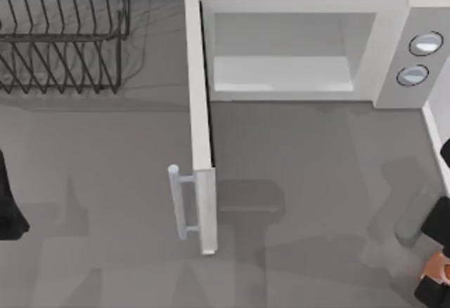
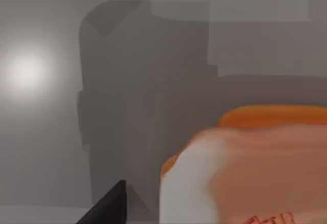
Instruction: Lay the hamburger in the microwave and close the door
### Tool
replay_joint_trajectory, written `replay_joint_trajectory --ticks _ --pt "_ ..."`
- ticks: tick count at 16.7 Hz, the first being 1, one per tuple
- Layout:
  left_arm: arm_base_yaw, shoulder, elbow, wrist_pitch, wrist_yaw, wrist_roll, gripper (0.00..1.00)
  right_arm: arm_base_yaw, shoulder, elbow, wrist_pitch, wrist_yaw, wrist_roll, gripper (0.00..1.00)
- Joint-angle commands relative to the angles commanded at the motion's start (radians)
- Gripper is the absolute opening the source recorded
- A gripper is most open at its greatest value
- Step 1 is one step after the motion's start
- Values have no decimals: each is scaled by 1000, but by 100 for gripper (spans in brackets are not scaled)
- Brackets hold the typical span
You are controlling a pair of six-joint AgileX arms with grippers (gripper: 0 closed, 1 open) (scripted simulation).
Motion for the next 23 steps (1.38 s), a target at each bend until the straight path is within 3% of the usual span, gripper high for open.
replay_joint_trajectory --ticks 6,19,23 --pt "0 0 0 0 0 0 100 1 25 -23 40 0 1 100" --pt "0 0 0 0 0 0 100 1 25 -23 40 0 1 2" --pt "0 0 0 0 0 0 100 1 25 -23 40 0 1 0"
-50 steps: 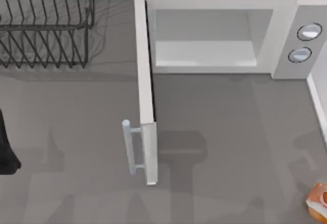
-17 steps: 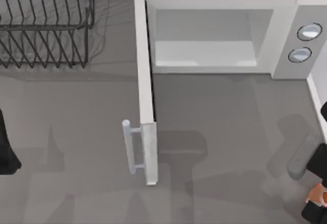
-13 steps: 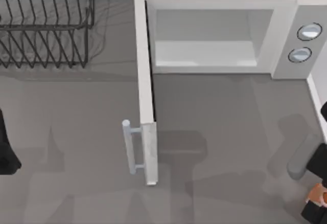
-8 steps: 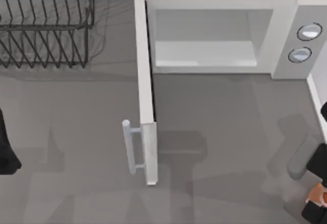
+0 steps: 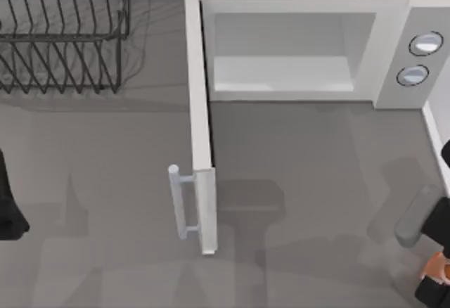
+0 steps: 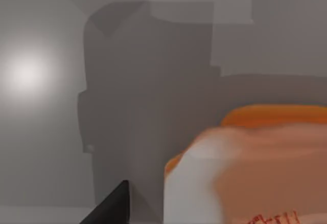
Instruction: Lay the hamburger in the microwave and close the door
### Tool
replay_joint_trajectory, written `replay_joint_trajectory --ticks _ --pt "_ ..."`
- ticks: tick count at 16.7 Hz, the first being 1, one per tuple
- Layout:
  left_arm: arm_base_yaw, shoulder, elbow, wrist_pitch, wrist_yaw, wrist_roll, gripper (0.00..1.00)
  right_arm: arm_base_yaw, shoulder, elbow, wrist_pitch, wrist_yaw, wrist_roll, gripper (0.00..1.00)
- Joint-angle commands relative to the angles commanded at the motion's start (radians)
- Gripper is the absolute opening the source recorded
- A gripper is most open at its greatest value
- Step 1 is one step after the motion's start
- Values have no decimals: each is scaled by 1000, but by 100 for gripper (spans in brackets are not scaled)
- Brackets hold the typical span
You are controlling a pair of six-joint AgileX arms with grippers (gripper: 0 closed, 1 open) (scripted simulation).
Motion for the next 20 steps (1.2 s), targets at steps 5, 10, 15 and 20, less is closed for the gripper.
replay_joint_trajectory --ticks 5,10,15,20 --pt "0 0 0 0 0 0 100 -3 -74 45 -96 -15 2 0" --pt "0 0 0 0 0 0 100 -3 -112 128 -215 -15 -4 0" --pt "0 0 0 0 0 0 100 -6 -205 282 -488 -15 -6 0" --pt "0 0 0 0 0 0 100 -8 -249 336 -562 -15 -5 0"
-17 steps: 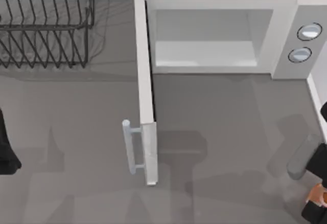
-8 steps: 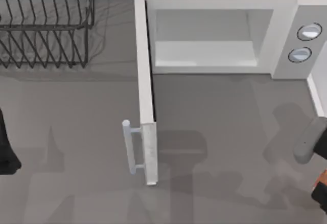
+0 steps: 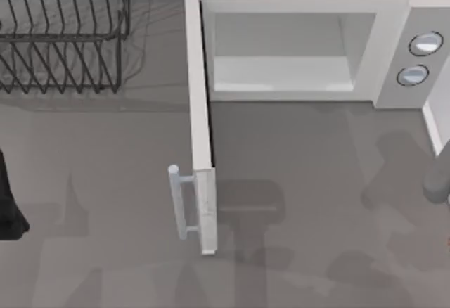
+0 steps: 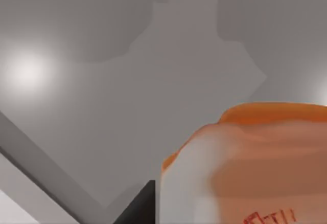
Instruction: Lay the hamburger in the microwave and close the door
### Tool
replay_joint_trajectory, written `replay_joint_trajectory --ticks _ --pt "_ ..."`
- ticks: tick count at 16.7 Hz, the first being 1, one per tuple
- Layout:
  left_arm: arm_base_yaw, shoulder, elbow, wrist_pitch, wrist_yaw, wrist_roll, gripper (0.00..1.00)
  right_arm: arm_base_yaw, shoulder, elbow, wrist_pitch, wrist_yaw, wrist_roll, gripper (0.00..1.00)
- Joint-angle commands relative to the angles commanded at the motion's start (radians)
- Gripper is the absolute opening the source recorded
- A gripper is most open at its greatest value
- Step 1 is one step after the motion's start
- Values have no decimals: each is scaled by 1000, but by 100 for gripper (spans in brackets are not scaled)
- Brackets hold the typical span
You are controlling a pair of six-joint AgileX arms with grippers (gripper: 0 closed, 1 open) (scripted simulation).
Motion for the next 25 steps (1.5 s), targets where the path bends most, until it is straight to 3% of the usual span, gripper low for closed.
replay_joint_trajectory --ticks 5,9,25 --pt "0 0 0 0 0 0 100 12 23 12 34 12 16 0" --pt "0 0 0 0 0 0 100 57 148 80 218 81 103 0" --pt "0 0 0 0 0 0 100 283 917 351 1599 527 757 0"
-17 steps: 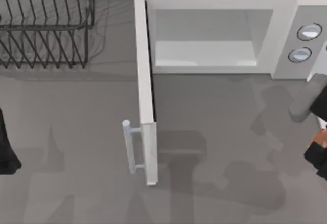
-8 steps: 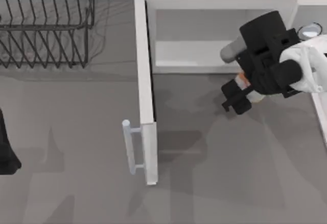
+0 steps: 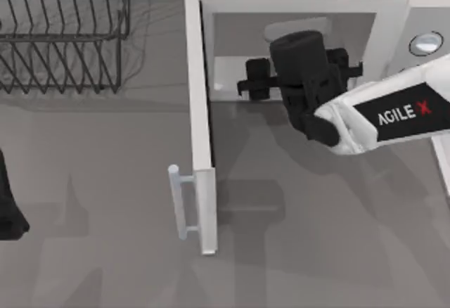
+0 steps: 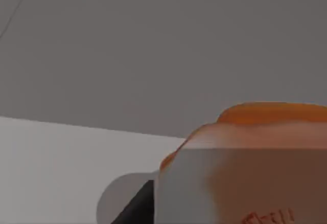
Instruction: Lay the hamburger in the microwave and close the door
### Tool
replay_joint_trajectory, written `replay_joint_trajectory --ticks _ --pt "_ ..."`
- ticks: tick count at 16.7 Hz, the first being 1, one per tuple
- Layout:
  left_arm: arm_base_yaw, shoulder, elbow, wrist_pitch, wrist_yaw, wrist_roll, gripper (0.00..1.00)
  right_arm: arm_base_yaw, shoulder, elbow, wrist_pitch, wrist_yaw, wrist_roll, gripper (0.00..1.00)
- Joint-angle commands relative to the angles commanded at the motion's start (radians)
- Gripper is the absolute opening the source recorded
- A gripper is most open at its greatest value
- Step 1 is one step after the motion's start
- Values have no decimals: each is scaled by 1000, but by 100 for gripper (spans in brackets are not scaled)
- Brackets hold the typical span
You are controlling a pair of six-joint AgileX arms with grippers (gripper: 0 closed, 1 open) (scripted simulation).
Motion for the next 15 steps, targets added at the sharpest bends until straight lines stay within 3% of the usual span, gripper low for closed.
replay_joint_trajectory --ticks 3,8,15 --pt "0 0 0 0 0 0 100 18 57 31 109 45 73 0" --pt "0 0 0 0 0 0 100 21 68 38 129 54 88 0" --pt "0 0 0 0 0 0 100 -8 105 187 150 -19 66 0"
